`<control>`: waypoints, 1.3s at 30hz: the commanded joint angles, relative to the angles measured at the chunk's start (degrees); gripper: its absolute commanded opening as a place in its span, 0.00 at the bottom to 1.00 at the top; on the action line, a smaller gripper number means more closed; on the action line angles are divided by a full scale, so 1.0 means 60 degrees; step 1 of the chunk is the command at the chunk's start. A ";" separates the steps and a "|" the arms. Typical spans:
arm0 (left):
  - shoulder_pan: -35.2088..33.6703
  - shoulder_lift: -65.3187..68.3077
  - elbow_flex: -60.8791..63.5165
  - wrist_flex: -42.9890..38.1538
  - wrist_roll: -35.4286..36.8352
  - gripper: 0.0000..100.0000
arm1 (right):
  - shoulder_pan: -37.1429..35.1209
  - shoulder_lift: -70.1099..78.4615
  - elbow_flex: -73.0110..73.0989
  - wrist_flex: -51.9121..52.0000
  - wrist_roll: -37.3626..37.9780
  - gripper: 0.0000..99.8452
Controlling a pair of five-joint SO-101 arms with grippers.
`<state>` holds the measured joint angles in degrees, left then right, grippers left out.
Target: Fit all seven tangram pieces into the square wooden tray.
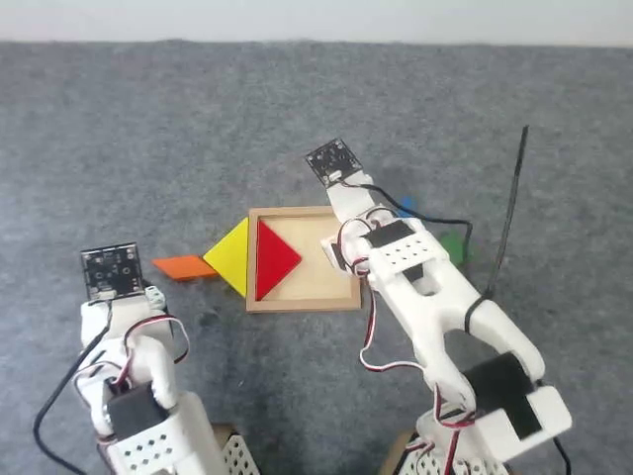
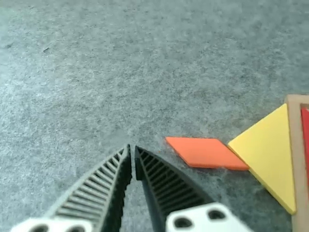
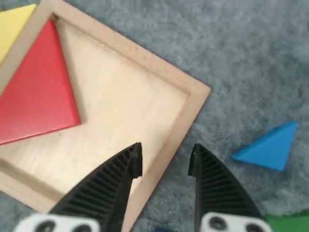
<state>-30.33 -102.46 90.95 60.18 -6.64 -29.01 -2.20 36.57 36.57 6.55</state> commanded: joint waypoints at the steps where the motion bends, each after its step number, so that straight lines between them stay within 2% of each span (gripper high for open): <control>1: 0.0337 0.0132 -0.0374 0.0073 -0.0015 0.02 | 0.0154 0.0696 -0.0982 0.0066 -0.0117 0.17; 5: 0.0410 0.0132 -0.0681 0.0337 0.0000 0.02 | 0.0212 0.1590 -0.2007 0.0974 -0.0117 0.15; 10: 0.0982 0.0147 -0.1209 0.0938 0.0015 0.02 | 0.0579 0.1868 -0.2315 0.1297 -0.0132 0.00; 14: 0.1099 0.0747 -0.1297 0.0806 -0.0117 0.02 | 0.0813 0.1868 -0.2300 0.1355 -0.0132 0.01; 20: 0.1348 0.4147 -0.3070 0.0264 -0.0322 0.02 | 0.0974 0.1868 -0.2315 0.1546 -0.0117 0.01; 25: 0.3062 0.6842 -0.4315 0.0601 -0.0747 0.06 | 0.0974 0.1868 -0.2330 0.1736 -0.0117 0.01; 29: 0.3751 0.8381 -0.4637 0.0176 -0.0733 0.12 | 0.1004 0.1883 -0.2286 0.1795 -0.0117 0.01; 34: 0.3971 1.0081 -0.4813 -0.0278 -0.0733 0.20 | 0.1150 0.1912 -0.2286 0.1780 -0.0117 0.01; 39: 0.3941 1.1502 -0.5385 -0.0396 -0.1304 0.20 | 0.1136 0.1927 -0.2286 0.1736 -0.0117 0.01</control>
<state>-6.77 -38.46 63.16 59.65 -11.38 -23.30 9.58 25.23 46.68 6.11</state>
